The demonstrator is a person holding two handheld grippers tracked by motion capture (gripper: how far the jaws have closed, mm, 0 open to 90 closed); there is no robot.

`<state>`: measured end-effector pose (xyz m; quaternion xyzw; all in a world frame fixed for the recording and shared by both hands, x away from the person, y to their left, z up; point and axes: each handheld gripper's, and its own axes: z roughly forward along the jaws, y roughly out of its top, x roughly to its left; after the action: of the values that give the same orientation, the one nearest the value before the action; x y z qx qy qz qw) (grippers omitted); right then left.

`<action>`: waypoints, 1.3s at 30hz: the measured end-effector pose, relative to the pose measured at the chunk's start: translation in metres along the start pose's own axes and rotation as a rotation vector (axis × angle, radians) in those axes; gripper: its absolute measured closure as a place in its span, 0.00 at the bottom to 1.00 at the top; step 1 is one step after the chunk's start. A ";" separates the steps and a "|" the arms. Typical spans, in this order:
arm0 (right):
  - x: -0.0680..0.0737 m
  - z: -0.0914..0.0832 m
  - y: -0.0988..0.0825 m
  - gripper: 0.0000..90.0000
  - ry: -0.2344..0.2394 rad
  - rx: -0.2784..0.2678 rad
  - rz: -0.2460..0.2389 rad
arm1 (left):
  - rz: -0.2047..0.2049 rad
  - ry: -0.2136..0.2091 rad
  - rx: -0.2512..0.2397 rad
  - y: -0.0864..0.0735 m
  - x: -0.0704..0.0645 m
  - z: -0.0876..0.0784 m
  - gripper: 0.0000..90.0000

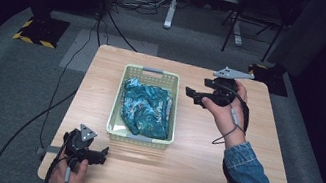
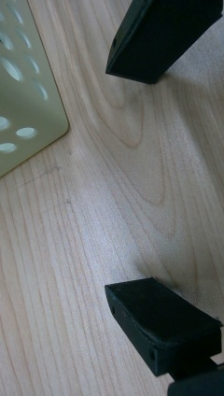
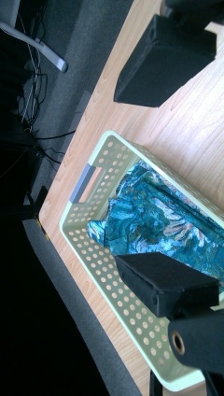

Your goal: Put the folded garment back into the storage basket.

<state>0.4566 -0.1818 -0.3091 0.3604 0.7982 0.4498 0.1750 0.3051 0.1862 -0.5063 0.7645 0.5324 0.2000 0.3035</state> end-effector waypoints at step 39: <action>-0.051 -0.053 -0.031 0.18 -0.055 -0.025 0.032 | 0.000 0.000 0.000 0.000 0.000 0.000 0.00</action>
<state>0.4464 -0.2613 -0.3092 0.3829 0.7817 0.4524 0.1941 0.3051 0.1862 -0.5063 0.7643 0.5325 0.2000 0.3036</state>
